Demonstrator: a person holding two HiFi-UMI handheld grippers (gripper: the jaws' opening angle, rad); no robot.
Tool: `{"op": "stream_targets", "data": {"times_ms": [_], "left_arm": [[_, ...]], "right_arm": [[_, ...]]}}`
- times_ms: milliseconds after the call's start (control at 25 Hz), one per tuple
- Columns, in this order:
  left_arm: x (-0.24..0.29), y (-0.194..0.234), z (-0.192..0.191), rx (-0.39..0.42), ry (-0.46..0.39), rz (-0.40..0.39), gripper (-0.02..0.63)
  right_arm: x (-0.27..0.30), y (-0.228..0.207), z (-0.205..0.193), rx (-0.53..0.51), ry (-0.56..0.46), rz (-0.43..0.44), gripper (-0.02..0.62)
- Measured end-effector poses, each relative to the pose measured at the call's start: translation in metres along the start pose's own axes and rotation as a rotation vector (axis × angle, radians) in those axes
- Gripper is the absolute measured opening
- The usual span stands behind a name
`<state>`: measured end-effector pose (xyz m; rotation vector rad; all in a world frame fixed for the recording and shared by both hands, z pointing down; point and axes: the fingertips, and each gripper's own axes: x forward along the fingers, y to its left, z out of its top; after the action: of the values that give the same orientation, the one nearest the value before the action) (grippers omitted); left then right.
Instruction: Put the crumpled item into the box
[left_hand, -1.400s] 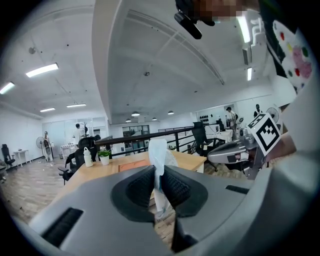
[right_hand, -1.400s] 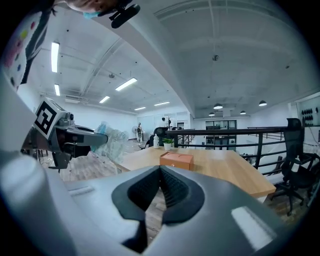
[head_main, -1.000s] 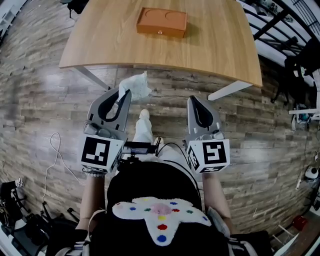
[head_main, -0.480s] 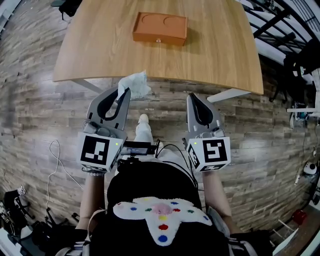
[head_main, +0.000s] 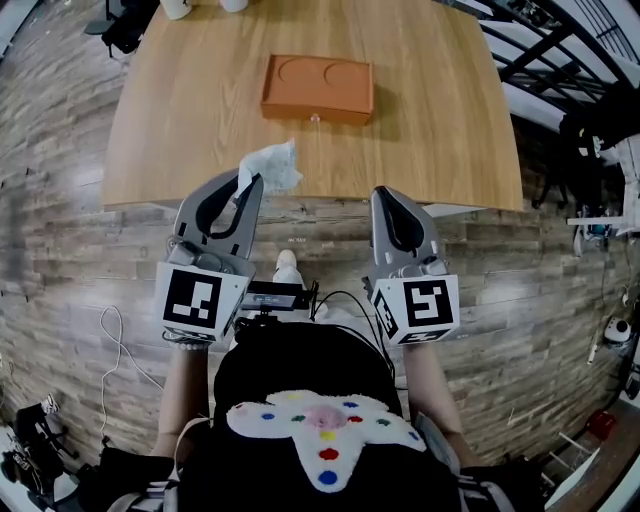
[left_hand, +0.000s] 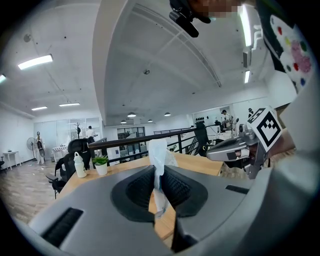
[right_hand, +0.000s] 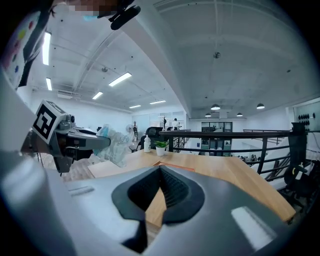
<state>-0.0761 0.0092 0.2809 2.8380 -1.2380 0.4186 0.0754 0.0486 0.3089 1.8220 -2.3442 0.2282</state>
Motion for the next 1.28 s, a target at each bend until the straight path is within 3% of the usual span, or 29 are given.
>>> {"op": "stream_targets", "data": {"times_ms": [680,1040,1280], "left_arm": [[0.058,0.077,0.01,0.026,-0.013,-0.077,0.041],[0.065,0.076,0.018,0.03,-0.025,-0.091,0.041],[0.065,0.073,0.021,0.011,-0.023,-0.064,0.041]], "right_arm": [[0.086,0.002,0.024,-0.008,0.013,-0.058,0.009],[0.09,-0.002,0.028,-0.016,0.016,-0.065,0.009],[0.089,-0.002,0.03,-0.047,0.017,-0.018,0.009]]}}
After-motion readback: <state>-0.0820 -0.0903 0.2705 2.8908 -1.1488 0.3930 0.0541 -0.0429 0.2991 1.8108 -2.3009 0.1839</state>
